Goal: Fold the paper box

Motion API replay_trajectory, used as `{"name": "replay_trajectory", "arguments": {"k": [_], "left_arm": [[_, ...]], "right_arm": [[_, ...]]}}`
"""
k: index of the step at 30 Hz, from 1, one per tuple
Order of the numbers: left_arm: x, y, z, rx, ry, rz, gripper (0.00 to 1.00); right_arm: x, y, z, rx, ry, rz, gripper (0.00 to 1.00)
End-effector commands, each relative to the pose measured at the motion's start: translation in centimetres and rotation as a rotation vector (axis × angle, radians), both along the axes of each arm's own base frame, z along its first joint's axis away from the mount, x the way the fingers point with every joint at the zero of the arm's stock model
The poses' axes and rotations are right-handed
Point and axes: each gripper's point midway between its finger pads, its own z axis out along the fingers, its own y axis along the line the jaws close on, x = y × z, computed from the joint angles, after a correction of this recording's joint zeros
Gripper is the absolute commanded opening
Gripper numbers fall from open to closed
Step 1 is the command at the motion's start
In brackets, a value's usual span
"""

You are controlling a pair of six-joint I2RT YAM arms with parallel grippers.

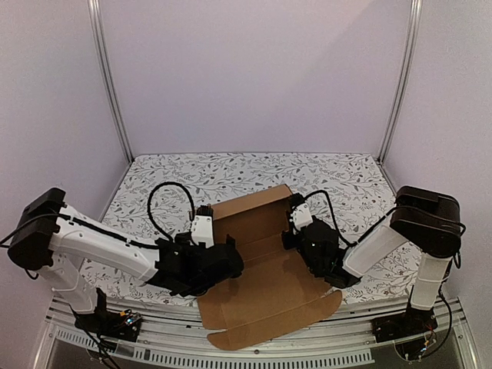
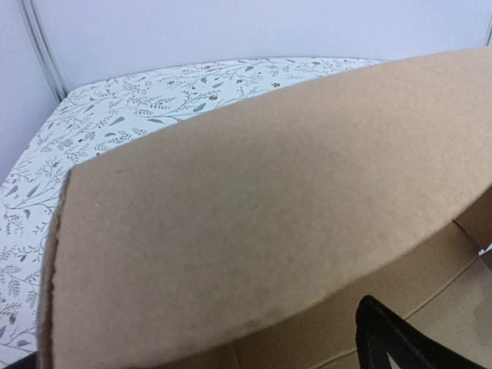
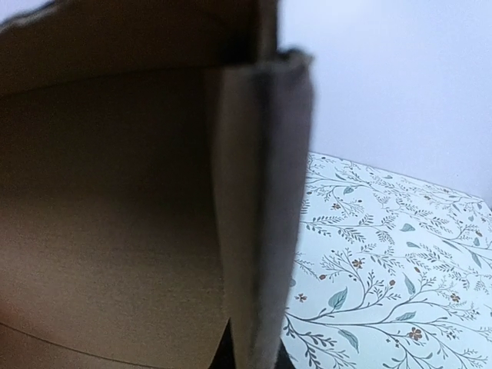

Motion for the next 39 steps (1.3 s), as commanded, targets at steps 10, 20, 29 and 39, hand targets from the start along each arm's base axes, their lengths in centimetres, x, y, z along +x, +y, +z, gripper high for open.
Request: {"name": "replay_trajectory", "arguments": {"k": [10, 20, 29, 39], "left_arm": [[-4.6, 3.1, 5.3, -0.094, 0.160, -0.307, 0.95], [-3.2, 3.0, 15.8, -0.126, -0.016, -0.470, 0.79], [1.2, -1.7, 19.6, -0.232, -0.043, -0.644, 0.36], [4.9, -8.4, 18.6, -0.291, 0.034, -0.768, 0.00]], "right_arm": [[1.0, 1.5, -0.7, -0.045, 0.009, 0.133, 0.00], [-0.5, 5.2, -0.2, -0.001, -0.018, 0.445, 0.00], [-1.4, 7.3, -0.2, 0.009, -0.023, 0.569, 0.00], [-1.2, 7.4, -1.0, 0.023, -0.006, 0.563, 0.00]]}}
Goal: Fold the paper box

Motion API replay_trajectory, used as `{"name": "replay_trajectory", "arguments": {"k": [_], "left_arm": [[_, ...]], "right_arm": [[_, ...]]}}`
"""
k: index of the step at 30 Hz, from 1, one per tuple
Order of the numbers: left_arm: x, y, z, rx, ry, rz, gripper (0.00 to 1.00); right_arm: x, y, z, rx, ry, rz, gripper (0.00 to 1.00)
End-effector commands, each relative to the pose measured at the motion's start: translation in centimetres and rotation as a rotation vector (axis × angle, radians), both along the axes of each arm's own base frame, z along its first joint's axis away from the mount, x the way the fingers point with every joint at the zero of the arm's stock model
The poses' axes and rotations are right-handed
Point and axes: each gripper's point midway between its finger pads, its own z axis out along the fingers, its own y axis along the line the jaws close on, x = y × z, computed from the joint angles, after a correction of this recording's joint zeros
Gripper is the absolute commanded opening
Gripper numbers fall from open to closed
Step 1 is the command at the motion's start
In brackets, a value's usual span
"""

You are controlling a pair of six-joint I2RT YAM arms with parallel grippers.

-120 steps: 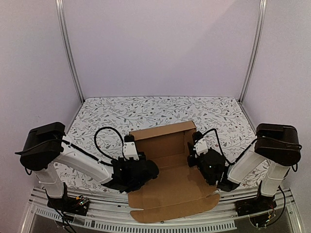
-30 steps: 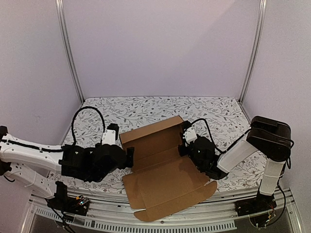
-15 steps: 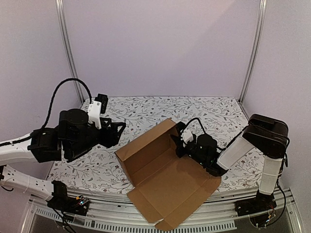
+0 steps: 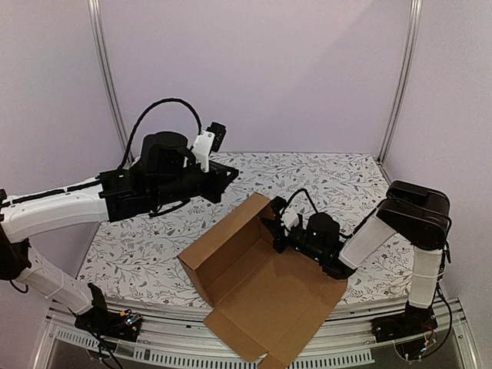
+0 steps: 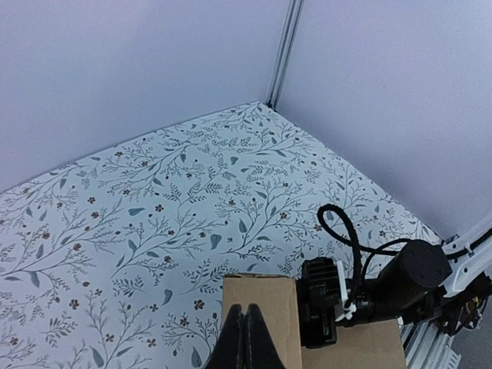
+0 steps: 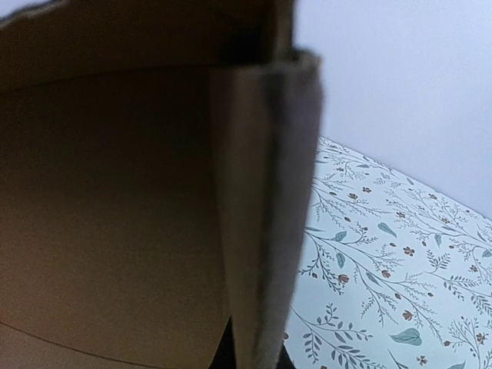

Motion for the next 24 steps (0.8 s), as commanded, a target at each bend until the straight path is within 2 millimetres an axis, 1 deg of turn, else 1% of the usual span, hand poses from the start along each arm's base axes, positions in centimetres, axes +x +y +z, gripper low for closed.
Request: {"name": "replay_trajectory", "arguments": {"k": [1, 4, 5, 8, 15, 21, 24], "left_arm": [[1.1, -2.9, 0.3, -0.049, 0.019, -0.100, 0.00], [2.0, -4.3, -0.8, -0.049, 0.057, -0.127, 0.00], [1.9, -5.0, -1.1, -0.051, 0.071, -0.161, 0.00], [2.1, -6.0, -2.4, -0.035, 0.099, -0.182, 0.00], [2.5, -7.0, -5.3, 0.021, 0.156, -0.203, 0.00], [2.9, -7.7, -7.1, 0.054, 0.189, -0.208, 0.00], [2.9, -7.8, -8.5, 0.082, 0.214, -0.204, 0.00]], "right_arm": [[0.2, 0.2, -0.5, 0.006, 0.001, 0.007, 0.00], [0.1, 0.0, -0.4, 0.014, 0.001, 0.003, 0.00], [0.1, 0.0, -0.4, 0.016, 0.001, 0.002, 0.00], [0.2, -0.1, -0.4, 0.019, 0.003, -0.005, 0.00], [0.3, -0.1, -0.5, 0.034, 0.012, -0.011, 0.00], [0.4, -0.2, -0.7, 0.050, 0.020, -0.017, 0.00], [0.5, -0.4, -0.8, 0.057, 0.023, -0.025, 0.02]]}}
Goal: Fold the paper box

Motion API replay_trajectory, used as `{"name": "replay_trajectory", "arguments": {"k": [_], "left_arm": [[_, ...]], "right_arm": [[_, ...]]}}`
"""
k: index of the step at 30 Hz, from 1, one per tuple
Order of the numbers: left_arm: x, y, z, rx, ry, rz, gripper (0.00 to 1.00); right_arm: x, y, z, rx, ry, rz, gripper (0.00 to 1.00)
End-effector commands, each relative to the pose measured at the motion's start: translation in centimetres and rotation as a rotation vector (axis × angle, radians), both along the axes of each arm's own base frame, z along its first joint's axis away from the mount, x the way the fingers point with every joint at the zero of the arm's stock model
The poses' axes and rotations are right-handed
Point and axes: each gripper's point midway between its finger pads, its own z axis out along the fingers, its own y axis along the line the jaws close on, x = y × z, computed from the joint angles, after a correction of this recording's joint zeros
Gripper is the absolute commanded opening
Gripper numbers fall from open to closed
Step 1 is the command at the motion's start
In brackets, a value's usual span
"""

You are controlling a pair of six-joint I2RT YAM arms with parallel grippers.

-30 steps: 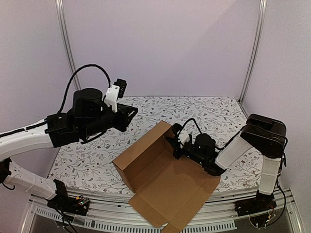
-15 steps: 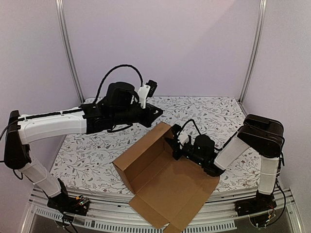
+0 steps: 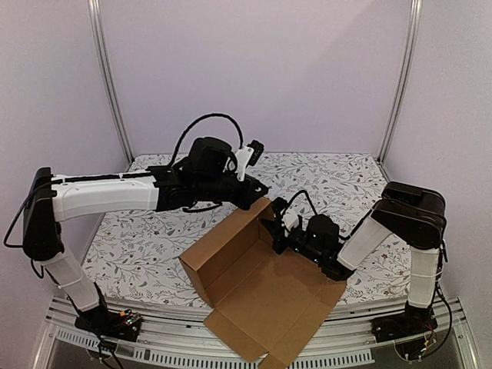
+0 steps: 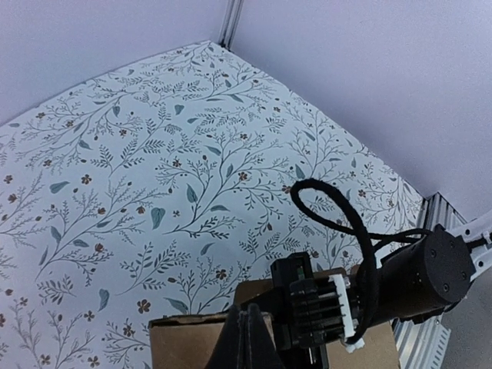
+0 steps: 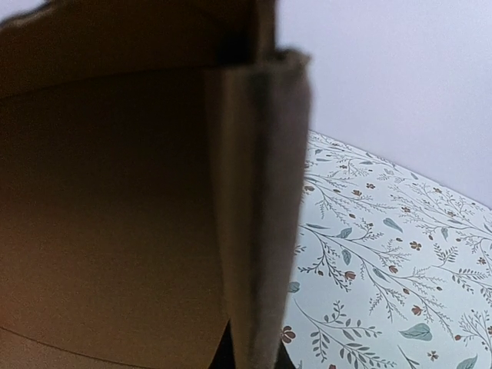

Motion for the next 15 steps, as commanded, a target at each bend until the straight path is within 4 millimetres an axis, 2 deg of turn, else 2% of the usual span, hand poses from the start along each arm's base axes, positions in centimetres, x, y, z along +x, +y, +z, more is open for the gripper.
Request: {"name": "replay_trajectory", "arguments": {"k": [1, 10, 15], "left_arm": [[0.6, 0.1, -1.9, 0.044, 0.041, 0.005, 0.00], [0.5, 0.0, -6.6, 0.130, 0.120, 0.012, 0.00], [0.4, 0.2, -7.7, 0.159, 0.133, 0.017, 0.00]], "right_arm": [[0.4, -0.5, -0.3, 0.025, 0.005, -0.024, 0.03], [0.5, -1.0, -1.7, 0.060, 0.039, -0.042, 0.07], [0.6, -1.4, -2.0, 0.056, 0.042, -0.058, 0.18]]}}
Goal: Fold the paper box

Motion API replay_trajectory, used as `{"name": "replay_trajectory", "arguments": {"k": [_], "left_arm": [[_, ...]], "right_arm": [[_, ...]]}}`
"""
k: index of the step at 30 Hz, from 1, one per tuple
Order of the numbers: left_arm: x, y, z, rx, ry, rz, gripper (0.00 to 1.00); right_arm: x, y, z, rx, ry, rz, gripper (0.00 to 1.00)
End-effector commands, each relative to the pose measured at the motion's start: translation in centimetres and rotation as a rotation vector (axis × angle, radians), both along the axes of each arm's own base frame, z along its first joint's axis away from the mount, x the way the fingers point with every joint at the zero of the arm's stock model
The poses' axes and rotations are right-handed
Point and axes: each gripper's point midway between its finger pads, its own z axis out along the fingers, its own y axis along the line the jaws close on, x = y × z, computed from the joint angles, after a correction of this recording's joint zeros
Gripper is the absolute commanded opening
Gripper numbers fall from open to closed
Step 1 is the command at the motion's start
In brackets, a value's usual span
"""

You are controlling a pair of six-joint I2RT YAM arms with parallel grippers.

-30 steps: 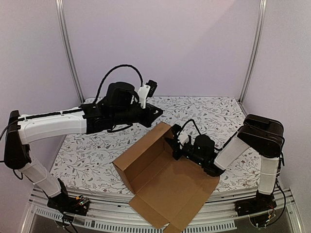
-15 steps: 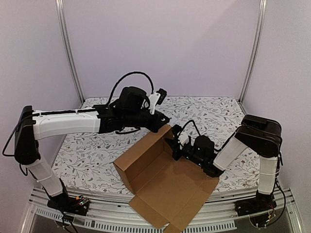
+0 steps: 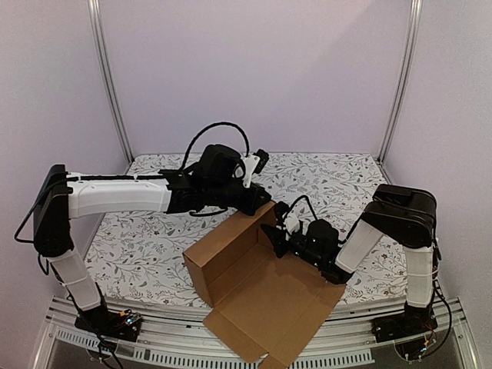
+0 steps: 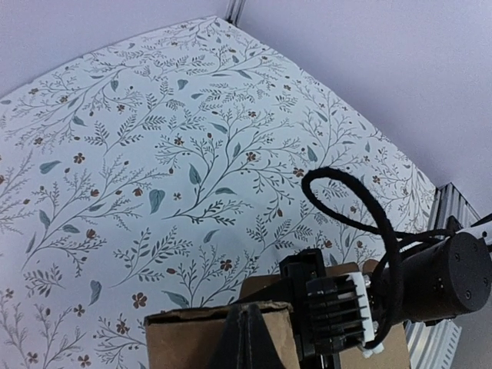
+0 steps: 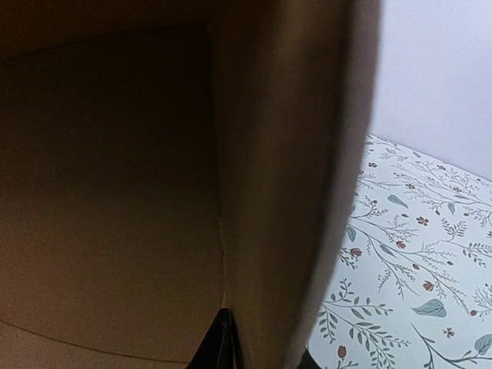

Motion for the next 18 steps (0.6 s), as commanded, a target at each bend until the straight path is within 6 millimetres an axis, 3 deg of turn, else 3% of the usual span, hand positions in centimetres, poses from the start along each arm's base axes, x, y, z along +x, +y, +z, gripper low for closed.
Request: {"name": "replay_trajectory", "arguments": {"k": [1, 6, 15, 16, 18], "left_arm": [[-0.3, 1.1, -4.1, 0.107, 0.081, 0.013, 0.00], [-0.3, 1.4, -4.3, 0.117, 0.081, 0.019, 0.00], [-0.6, 1.5, -4.3, 0.118, 0.086, 0.015, 0.00], [-0.6, 1.5, -4.2, 0.116, 0.087, 0.015, 0.00], [-0.8, 1.6, -4.1, 0.113, 0.089, 0.011, 0.00]], "right_arm": [[0.3, -1.0, -0.1, 0.024, -0.005, -0.039, 0.19], [0.5, -1.0, 1.2, 0.045, -0.023, -0.046, 0.26], [1.3, -0.3, 2.5, 0.066, -0.060, -0.056, 0.26], [1.4, -0.1, 2.7, 0.071, -0.062, -0.054, 0.22], [1.4, 0.2, 2.6, 0.066, -0.067, -0.044, 0.00]]}}
